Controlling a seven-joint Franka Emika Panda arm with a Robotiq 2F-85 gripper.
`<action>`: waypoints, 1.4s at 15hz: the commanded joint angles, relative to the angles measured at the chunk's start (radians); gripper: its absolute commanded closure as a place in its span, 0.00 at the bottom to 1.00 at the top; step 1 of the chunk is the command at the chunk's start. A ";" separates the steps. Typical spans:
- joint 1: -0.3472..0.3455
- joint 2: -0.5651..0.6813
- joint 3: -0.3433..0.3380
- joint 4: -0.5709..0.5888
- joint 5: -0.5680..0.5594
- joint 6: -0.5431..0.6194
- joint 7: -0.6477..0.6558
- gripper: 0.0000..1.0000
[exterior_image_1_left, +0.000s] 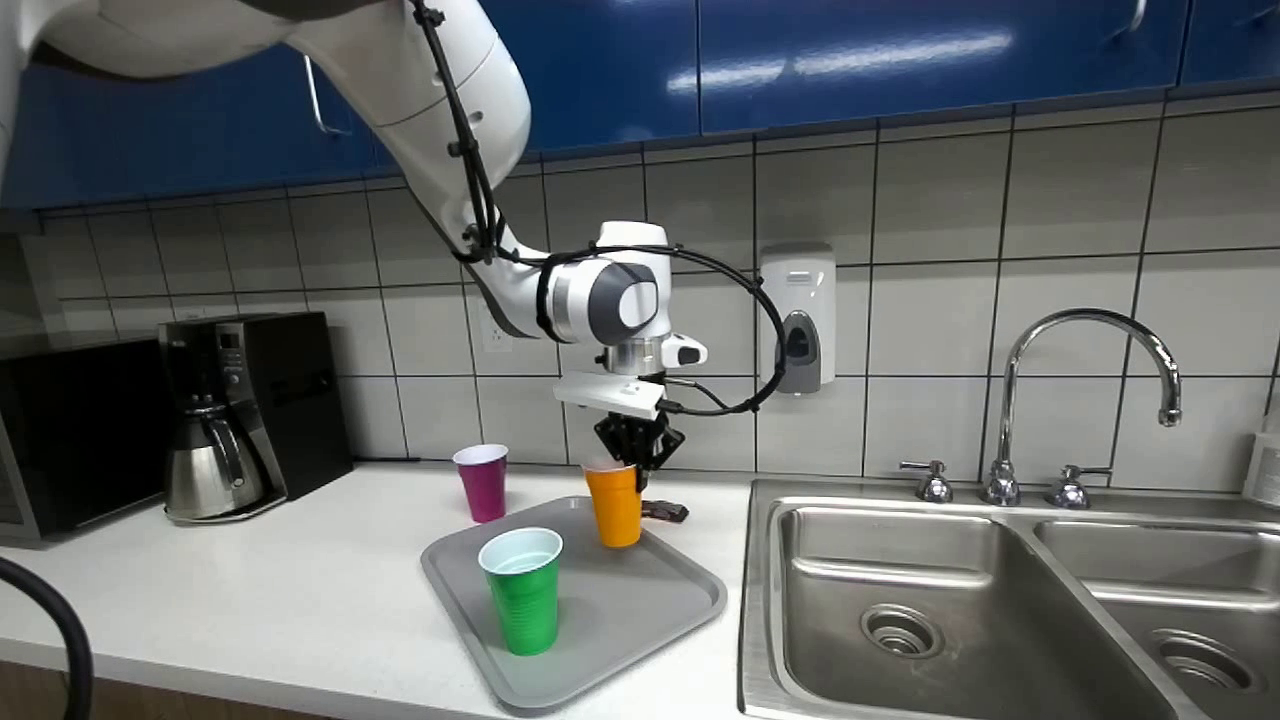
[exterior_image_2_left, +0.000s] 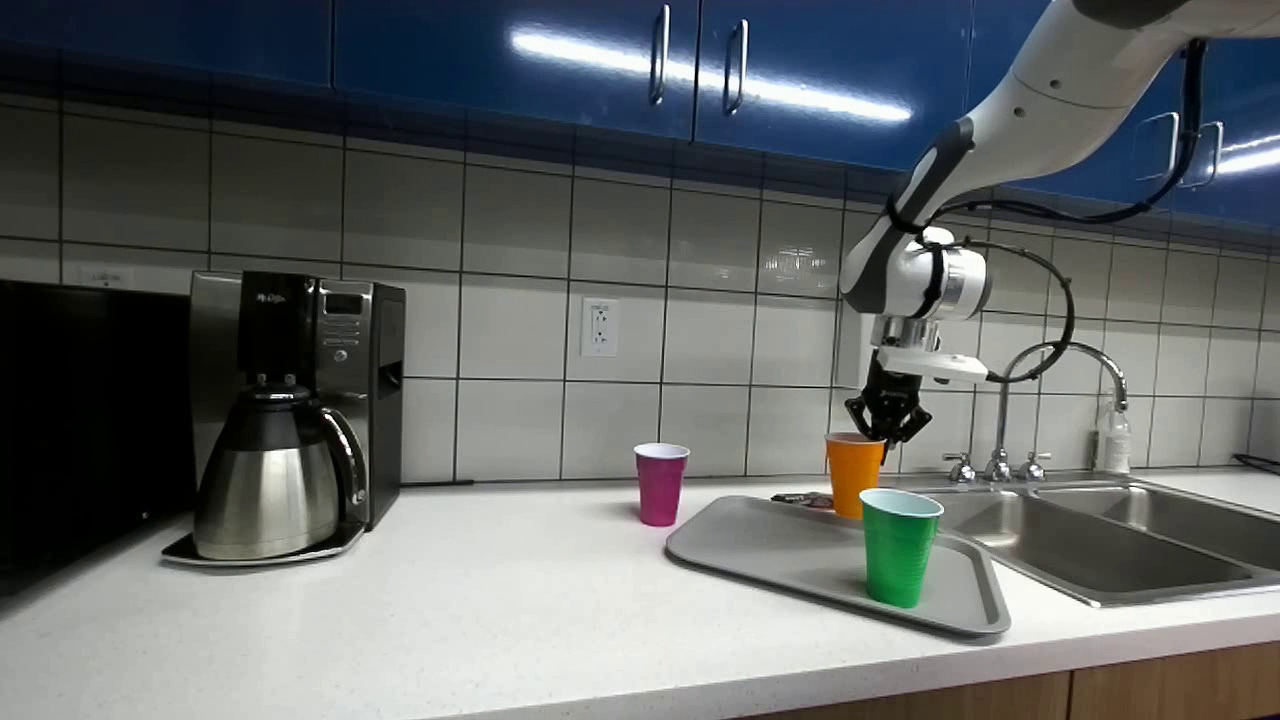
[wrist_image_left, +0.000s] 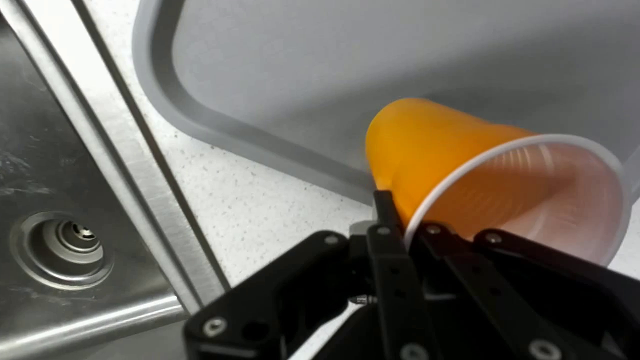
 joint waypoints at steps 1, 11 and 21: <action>0.006 -0.032 0.008 -0.061 0.010 0.012 -0.031 0.99; 0.014 -0.028 0.007 -0.077 0.005 0.012 -0.039 0.99; 0.016 -0.024 0.003 -0.096 -0.009 0.022 -0.063 0.99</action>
